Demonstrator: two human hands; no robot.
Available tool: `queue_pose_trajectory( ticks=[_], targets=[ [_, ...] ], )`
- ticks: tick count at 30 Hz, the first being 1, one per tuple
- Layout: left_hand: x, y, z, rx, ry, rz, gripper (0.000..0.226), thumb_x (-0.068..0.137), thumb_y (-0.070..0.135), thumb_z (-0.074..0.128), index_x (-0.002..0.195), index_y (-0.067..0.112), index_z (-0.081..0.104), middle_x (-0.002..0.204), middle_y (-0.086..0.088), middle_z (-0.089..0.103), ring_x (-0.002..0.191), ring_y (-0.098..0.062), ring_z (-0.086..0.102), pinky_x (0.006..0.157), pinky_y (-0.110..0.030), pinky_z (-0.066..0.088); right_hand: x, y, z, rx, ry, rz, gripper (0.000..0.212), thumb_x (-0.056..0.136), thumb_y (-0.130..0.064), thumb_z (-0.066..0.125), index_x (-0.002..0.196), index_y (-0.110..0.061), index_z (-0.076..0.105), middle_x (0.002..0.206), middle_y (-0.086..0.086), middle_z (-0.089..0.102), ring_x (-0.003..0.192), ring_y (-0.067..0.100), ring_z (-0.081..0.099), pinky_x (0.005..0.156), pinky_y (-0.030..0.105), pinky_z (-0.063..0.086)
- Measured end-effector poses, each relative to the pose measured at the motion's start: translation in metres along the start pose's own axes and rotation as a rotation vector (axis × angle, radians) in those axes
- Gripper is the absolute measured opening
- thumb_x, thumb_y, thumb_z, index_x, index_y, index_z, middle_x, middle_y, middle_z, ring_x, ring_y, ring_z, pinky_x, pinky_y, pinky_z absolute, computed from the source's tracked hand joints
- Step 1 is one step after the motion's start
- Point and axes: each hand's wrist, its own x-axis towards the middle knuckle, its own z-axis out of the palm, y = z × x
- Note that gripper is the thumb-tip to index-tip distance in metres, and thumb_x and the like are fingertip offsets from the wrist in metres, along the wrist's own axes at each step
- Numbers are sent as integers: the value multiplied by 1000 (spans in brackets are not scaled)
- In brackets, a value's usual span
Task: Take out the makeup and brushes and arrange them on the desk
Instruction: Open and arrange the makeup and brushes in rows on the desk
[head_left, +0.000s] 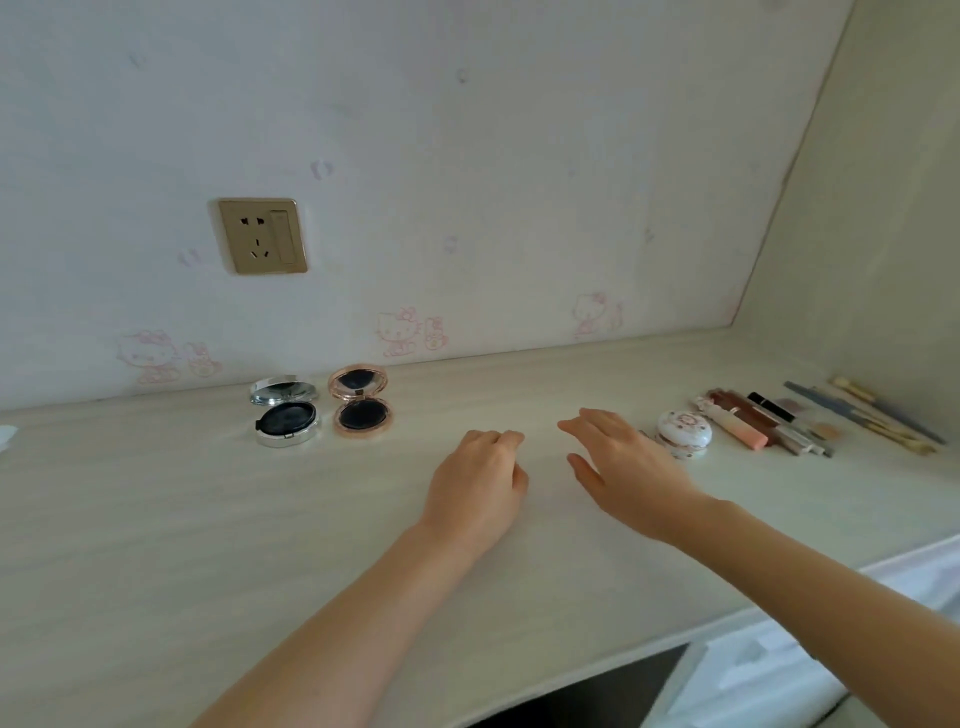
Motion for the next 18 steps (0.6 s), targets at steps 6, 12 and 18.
queue_pose_trajectory(
  ticks=[6,12,18],
  targets=[
    [21,54,32,-89,-69,44,36,91,17,45,125,16,57,115,-3,65,115,-22,48,86,-40,49,-24,60,-22,-21,22,134,36,97,-25,49,131,-14,54,129,4,57,127,20,46,99,28,38],
    [62,85,58,-147,-163,64,34,91,24,50,124,16,58,119,-3,63,118,-24,46,89,-40,47,-31,111,-29,-16,-25,356,41,96,-25,48,135,-13,48,132,7,55,127,25,45,100,36,40],
    [104,102,79,-314,-178,-204,37,87,38,60,119,20,60,118,-2,61,121,-21,47,95,-36,44,-18,136,-22,64,-97,499,38,99,-32,41,114,-3,60,110,16,63,110,33,56,80,30,40]
  ],
)
